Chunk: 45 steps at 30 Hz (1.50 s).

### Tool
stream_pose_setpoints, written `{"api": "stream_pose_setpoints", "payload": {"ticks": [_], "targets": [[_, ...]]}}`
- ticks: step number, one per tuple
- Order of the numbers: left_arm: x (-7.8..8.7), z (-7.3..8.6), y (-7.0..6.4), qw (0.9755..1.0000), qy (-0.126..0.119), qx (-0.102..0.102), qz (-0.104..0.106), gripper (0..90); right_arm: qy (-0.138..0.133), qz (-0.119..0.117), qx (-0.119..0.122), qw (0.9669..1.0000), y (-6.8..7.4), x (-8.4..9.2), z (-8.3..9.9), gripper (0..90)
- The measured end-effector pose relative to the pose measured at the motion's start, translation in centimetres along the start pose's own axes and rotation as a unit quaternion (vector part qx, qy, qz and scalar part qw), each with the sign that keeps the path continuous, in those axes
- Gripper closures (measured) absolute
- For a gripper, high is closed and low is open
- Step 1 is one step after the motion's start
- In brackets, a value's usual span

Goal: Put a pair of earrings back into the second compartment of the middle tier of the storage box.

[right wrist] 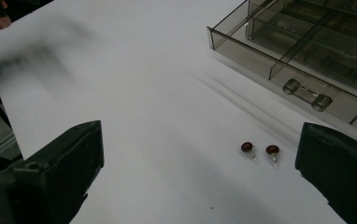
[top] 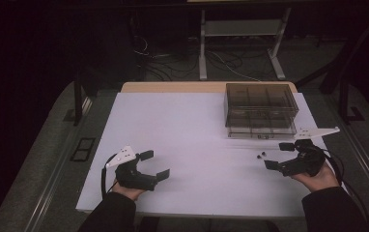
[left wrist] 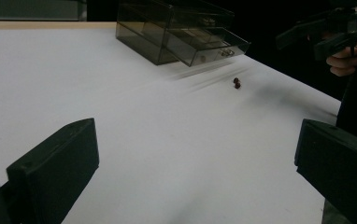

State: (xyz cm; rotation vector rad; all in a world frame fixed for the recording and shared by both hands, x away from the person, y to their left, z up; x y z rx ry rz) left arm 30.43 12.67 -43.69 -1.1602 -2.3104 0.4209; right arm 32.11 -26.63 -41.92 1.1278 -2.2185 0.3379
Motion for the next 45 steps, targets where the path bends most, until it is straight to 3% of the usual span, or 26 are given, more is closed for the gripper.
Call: {"api": "stream_pose_setpoints", "payload": {"ticks": [20,29,32,34,38,45], "targets": [[-0.1,0.0,0.0,1.0,0.003,0.0,0.005,0.0,0.029,-0.026,0.008,0.9992,-2.3,-2.9,0.0,0.8],[-0.2,0.0,-0.1,1.0,0.005,-0.001,0.008,0.0,0.072,-0.063,0.043,0.9945,-1.9,-5.2,0.8,0.8],[-0.2,0.0,-0.1,0.9999,0.005,-0.001,0.009,0.0,0.091,-0.061,0.053,0.9926,-1.8,-5.8,1.2,1.2],[-0.2,0.0,-0.1,0.9999,0.006,-0.002,0.01,0.0,0.099,-0.067,0.061,0.991,-1.9,-6.1,1.4,15.6],[-0.2,0.0,-0.2,0.9999,0.006,0.0,0.012,0.0,0.113,-0.057,0.069,0.9896,-2.2,-6.6,1.8,16.5],[-0.2,0.0,-0.1,0.9999,0.005,0.003,0.015,0.0,0.115,-0.053,0.064,0.9898,-3.0,-6.9,2.0,34.5]]}}
Point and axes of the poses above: each handheld gripper's, and its own axes: x roughly backward along the jaws, z roughly out of its underside, y roughly to its left, the point moved 7 cm from there along -x, roughly forward along the jaws, and after that the axes turned 14 degrees about x, right-handed, at the moved point
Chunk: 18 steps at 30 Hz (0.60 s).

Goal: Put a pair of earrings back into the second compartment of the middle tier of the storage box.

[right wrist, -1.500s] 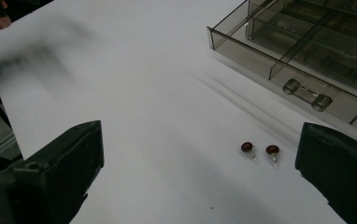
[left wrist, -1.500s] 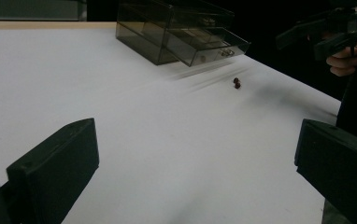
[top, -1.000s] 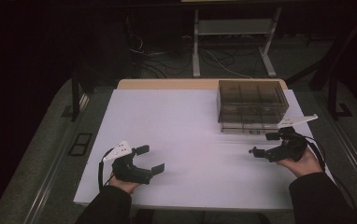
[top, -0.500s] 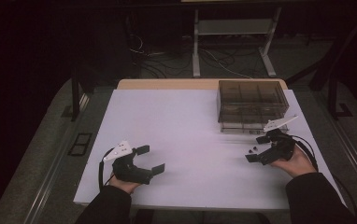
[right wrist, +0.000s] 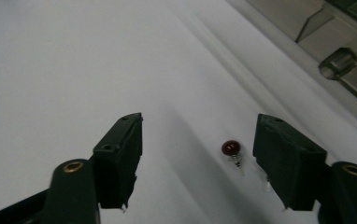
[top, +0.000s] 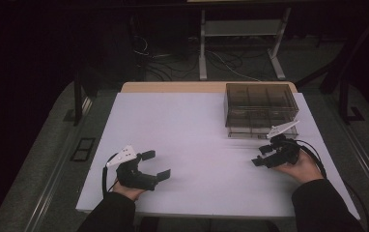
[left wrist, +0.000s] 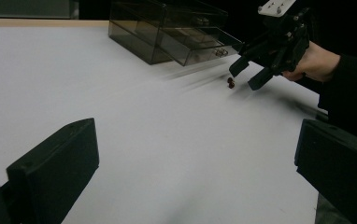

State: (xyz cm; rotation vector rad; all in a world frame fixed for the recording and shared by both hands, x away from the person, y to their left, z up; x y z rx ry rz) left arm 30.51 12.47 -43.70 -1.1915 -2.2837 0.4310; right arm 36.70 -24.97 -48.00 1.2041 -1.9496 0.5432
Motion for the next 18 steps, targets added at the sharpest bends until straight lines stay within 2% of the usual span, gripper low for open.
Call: {"api": "stream_pose_setpoints", "payload": {"ticks": [8,14,15,16,18], "targets": [[0.0,0.0,0.0,1.0,-0.002,0.004,0.002,0.0,0.011,-0.003,-0.012,0.9999,-0.7,-0.5,0.5,49.5],[0.0,0.0,0.0,1.0,-0.001,0.004,0.002,0.0,0.034,0.013,-0.006,0.9993,-0.9,-1.1,0.9,62.7],[0.0,0.0,0.0,1.0,-0.001,0.004,0.002,0.0,0.034,0.013,-0.006,0.9993,-0.9,-1.1,0.9,62.7],[0.0,0.0,0.0,1.0,-0.001,0.005,0.003,0.0,0.034,0.017,-0.003,0.9993,-0.9,-1.1,0.9,69.8],[-0.1,0.0,0.0,1.0,-0.001,0.004,0.004,0.0,0.036,0.023,0.005,0.9991,-0.9,-1.1,0.9,76.2]]}}
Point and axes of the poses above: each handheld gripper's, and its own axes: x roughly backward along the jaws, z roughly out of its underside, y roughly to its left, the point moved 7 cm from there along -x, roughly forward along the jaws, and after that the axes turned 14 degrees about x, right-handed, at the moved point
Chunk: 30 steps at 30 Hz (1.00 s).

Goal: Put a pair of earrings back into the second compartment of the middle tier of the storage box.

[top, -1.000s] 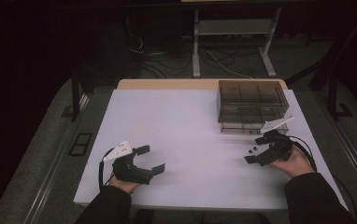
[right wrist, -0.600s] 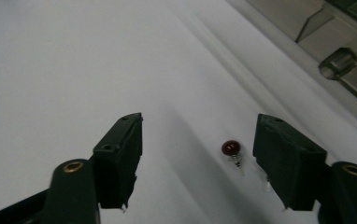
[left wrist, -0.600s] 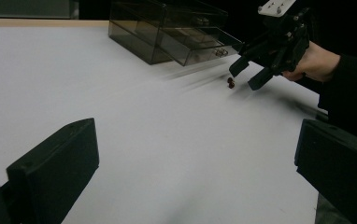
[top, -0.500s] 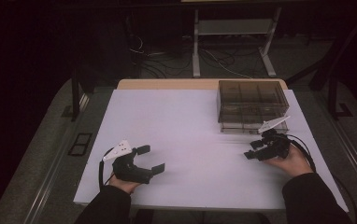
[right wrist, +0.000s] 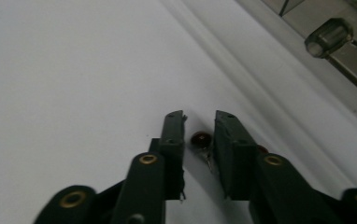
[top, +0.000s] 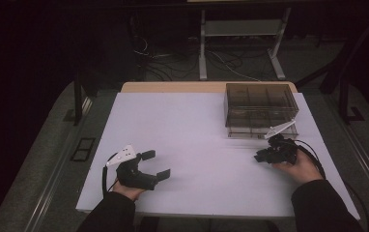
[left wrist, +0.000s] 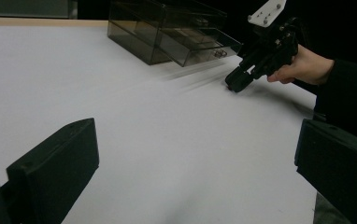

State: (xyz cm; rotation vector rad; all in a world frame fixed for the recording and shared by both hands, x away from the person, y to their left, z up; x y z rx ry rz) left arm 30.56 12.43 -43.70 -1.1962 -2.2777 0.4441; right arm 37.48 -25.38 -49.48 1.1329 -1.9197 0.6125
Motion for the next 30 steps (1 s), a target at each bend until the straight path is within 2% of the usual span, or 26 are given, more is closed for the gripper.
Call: {"api": "stream_pose_setpoints", "payload": {"ticks": [4,16,22,30], "targets": [[0.0,0.0,0.0,1.0,0.0,0.0,0.001,0.0,0.001,0.005,0.008,1.0,0.0,-0.1,0.0,78.6],[0.0,0.0,0.0,1.0,0.002,0.001,0.003,0.0,-0.003,0.002,-0.001,1.0,0.0,0.3,-0.1,78.8],[0.3,0.1,0.2,1.0,-0.001,0.007,-0.005,0.0,-0.009,-0.008,-0.014,0.9998,0.3,1.1,0.0,79.0],[0.7,0.1,0.4,0.9999,-0.004,0.01,-0.008,0.0,-0.035,-0.02,-0.035,0.9986,0.8,2.8,-0.2,79.0]]}}
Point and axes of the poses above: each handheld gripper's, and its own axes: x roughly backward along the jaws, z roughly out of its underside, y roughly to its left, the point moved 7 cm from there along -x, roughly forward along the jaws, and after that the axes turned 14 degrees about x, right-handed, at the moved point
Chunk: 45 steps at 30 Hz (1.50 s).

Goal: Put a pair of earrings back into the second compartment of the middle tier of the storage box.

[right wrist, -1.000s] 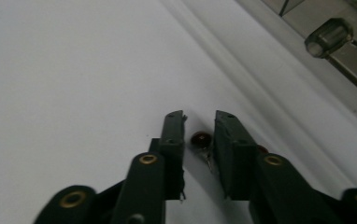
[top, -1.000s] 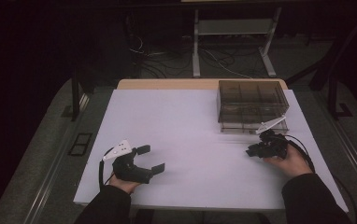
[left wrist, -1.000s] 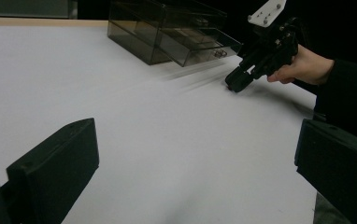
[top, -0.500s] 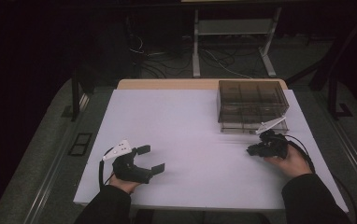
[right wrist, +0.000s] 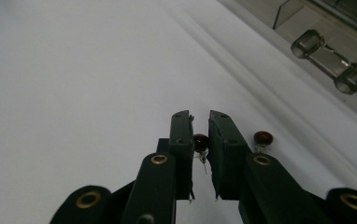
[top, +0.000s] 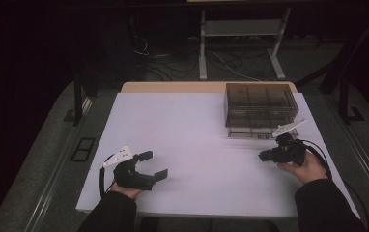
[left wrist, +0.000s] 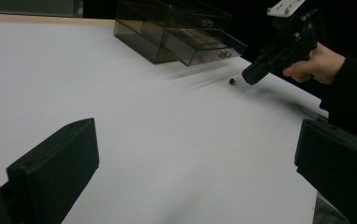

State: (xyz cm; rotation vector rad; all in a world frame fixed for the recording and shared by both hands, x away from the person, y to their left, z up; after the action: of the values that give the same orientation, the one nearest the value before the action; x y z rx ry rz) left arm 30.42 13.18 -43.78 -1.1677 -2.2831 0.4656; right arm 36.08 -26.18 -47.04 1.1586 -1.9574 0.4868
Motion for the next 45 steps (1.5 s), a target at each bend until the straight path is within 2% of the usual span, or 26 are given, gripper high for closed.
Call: {"api": "stream_pose_setpoints", "payload": {"ticks": [15,31,40,45], "targets": [[-0.1,0.0,0.0,1.0,0.002,0.001,0.001,0.0,0.007,-0.002,0.005,1.0,-0.4,2.6,-1.5,78.9],[-0.2,0.1,0.0,1.0,0.005,-0.001,0.002,0.0,0.015,0.007,0.024,0.9996,-1.5,4.1,-3.9,78.8],[-0.3,0.1,-0.1,1.0,0.006,0.0,0.004,0.0,0.017,0.02,0.032,0.9991,-2.5,5.0,-5.6,78.7],[-0.3,0.1,-0.1,1.0,0.007,0.0,0.005,0.0,0.001,0.03,0.028,0.9991,-3.6,5.7,-7.0,78.7]]}}
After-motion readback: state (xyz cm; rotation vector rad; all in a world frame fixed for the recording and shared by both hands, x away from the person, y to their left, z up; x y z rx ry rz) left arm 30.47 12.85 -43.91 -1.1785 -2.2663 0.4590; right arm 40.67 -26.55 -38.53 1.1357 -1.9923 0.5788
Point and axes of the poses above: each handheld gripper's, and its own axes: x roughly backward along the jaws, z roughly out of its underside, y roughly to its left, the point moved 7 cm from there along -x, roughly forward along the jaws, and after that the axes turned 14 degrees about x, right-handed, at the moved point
